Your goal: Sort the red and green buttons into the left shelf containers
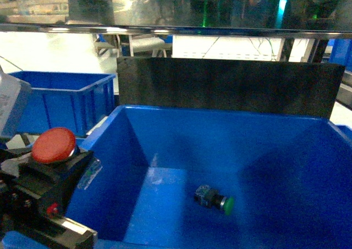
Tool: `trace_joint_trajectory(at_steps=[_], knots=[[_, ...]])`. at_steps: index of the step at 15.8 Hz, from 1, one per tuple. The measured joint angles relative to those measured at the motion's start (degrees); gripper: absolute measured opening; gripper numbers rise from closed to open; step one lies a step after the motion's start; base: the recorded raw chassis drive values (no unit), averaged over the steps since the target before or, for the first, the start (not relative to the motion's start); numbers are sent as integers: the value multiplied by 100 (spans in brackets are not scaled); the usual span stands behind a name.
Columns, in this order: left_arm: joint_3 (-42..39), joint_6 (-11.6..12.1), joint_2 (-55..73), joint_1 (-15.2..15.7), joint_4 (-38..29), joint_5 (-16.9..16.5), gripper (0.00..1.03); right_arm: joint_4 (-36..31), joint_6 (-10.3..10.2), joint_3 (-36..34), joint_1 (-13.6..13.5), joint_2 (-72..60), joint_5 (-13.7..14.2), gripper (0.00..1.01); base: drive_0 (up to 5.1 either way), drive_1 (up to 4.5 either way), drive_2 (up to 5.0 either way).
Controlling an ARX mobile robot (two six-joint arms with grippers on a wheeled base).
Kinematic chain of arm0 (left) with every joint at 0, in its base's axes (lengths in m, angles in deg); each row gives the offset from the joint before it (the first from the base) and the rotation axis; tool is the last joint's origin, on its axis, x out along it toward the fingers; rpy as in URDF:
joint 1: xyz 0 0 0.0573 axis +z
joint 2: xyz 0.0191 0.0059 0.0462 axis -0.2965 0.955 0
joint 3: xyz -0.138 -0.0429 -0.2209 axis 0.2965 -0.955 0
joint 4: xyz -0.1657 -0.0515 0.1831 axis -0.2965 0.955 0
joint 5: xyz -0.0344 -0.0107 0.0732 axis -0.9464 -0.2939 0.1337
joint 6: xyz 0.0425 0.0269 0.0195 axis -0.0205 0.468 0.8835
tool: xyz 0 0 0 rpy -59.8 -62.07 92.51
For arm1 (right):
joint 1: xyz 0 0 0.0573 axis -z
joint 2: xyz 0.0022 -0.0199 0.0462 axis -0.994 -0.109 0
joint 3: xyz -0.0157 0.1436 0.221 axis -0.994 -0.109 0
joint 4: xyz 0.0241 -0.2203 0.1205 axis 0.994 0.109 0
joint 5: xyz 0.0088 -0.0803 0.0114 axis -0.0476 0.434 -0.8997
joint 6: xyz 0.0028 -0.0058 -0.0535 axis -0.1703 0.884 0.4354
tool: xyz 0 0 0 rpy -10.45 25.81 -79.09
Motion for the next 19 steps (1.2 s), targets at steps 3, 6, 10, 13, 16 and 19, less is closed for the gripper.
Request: trace_joint_trajectory(at_steps=[3,6,10,13,16,19], knots=[[507,-22,721,-111,-173,28,25,0,0,2,0,0,0,98,0,0,0],[907,-179,1311,-197,-168,24,25,0,0,2,0,0,0,98,0,0,0],[1572,-343,1729,-122,256,46,25,0,0,0,0,0,0,98,0,0,0],[2247,-369,2070,-122,570,57,25,0,0,0,0,0,0,98,0,0,0],[2549,-361,2382,-133,872,20,25,0,0,2,0,0,0,98,0,0,0],[2643,-251,2382,-136,927,39,45,0,0,0,0,0,0,98,0,0,0]])
